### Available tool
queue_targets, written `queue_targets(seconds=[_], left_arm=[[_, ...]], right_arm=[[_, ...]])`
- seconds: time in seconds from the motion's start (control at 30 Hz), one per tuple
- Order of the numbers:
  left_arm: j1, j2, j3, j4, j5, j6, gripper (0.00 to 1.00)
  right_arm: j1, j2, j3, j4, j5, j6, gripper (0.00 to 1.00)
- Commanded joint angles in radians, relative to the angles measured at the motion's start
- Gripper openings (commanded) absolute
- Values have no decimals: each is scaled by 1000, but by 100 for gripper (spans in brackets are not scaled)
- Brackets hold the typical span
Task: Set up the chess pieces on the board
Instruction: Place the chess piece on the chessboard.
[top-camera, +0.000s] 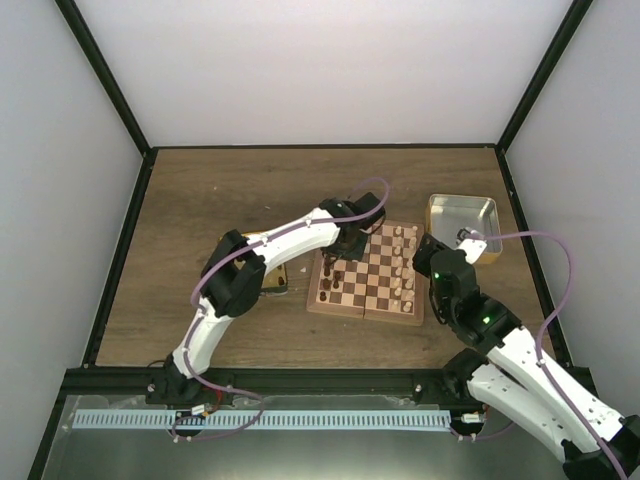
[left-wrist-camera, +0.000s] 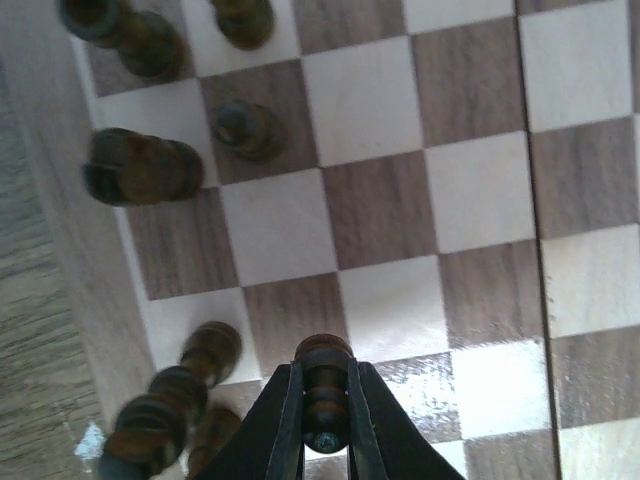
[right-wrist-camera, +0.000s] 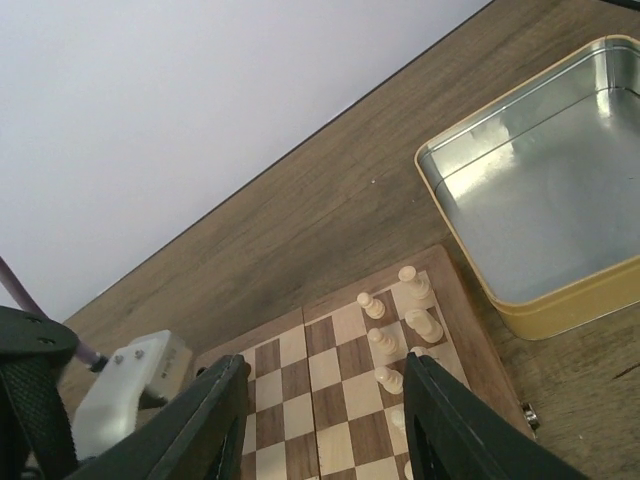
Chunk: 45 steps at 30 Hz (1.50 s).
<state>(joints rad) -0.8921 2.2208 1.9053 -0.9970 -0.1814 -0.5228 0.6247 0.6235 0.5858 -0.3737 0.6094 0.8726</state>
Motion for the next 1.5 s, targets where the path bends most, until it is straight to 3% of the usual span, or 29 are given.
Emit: queue_targets(seconds=[0.0,0.97,1.47], left_arm=[[30,-3,25,-13,-38,-31,9],[42,117,117,-11,-36,-18,13],[43,112,150,-28,-41,-8,21]], right_arm=[[-5,2,-7,26,15,0,45],[-5,49,-5,81,-31,-29,46],[-5,41,-4,81,-37,-34,46]])
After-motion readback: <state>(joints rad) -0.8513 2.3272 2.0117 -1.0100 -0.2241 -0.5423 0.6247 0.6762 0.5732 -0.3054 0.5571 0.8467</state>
